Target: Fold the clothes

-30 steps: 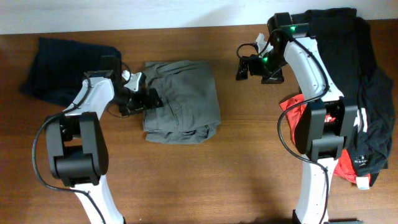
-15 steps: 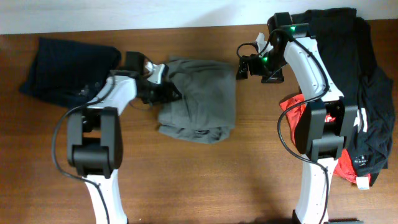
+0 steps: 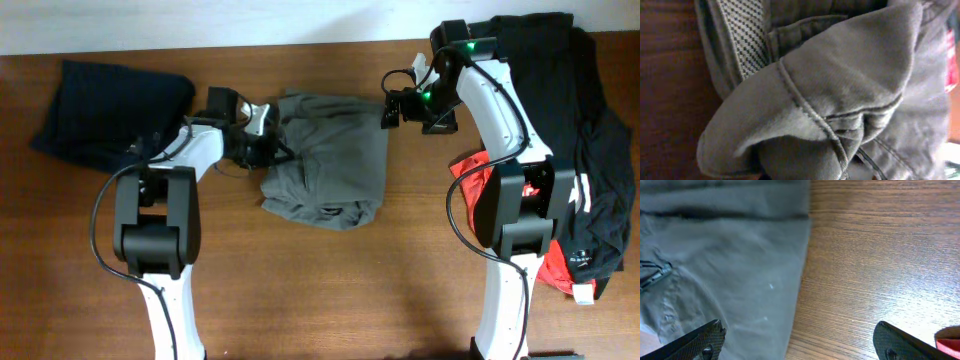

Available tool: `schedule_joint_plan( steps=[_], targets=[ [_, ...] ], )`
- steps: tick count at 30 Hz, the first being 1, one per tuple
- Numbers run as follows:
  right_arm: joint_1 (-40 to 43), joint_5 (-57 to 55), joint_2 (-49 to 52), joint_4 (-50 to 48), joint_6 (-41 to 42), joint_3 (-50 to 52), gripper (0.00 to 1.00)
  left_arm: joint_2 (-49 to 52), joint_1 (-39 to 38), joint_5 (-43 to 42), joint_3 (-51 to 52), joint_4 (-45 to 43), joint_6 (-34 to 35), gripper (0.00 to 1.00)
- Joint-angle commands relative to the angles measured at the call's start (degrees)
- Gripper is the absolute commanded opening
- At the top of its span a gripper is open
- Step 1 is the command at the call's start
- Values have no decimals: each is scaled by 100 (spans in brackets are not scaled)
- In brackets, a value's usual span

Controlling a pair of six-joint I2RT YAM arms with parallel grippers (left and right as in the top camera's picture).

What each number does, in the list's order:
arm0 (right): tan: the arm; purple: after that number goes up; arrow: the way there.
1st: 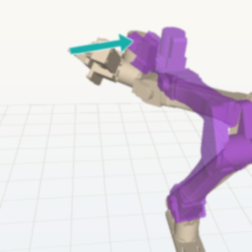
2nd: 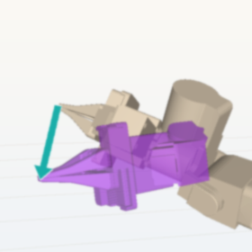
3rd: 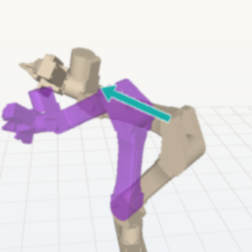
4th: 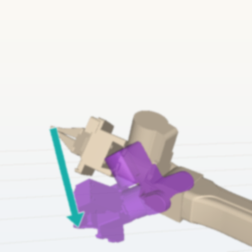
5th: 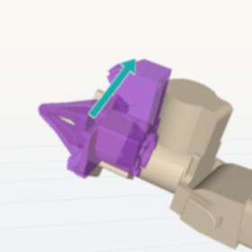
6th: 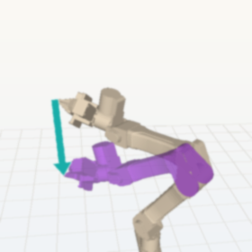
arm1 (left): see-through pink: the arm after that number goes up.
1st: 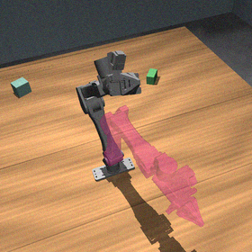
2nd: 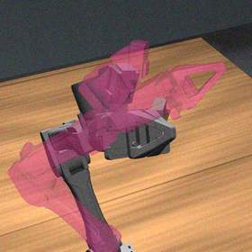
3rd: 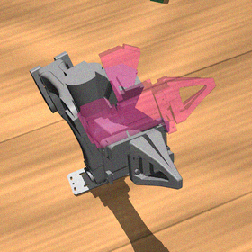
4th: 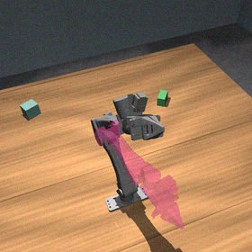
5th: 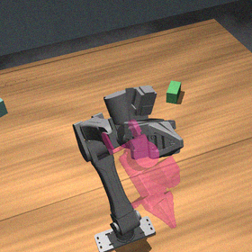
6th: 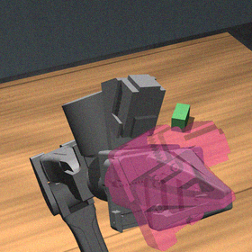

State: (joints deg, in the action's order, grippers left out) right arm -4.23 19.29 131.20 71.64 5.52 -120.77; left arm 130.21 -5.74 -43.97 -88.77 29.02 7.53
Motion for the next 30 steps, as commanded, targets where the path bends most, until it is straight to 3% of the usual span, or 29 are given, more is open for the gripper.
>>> schedule_joint_plan(
  steps=[1, 5, 11, 18, 25, 30],
  targets=[
    [-15, -76, -245, 20, -61, -26, 99, 72, 345, -577, -385, -79, 837, 0],
    [-15, -76, -245, 15, -61, -26, 99, 35, 555, -1193, -822, -114, 988, 0],
    [-15, -79, -245, 15, -61, -26, 99, 4, 699, -1174, -1563, -127, 1447, 1],
    [-15, -118, -245, 15, -61, -26, 99, 4, 737, -483, -2446, -142, 2033, 1],
    [-15, -201, -245, 17, -61, -26, 99, 4, 739, -11, -2927, -105, 2028, 1],
    [-15, -199, -245, 20, -61, -26, 99, 7, 723, 289, -2924, 713, 1663, 1]
  ],
)
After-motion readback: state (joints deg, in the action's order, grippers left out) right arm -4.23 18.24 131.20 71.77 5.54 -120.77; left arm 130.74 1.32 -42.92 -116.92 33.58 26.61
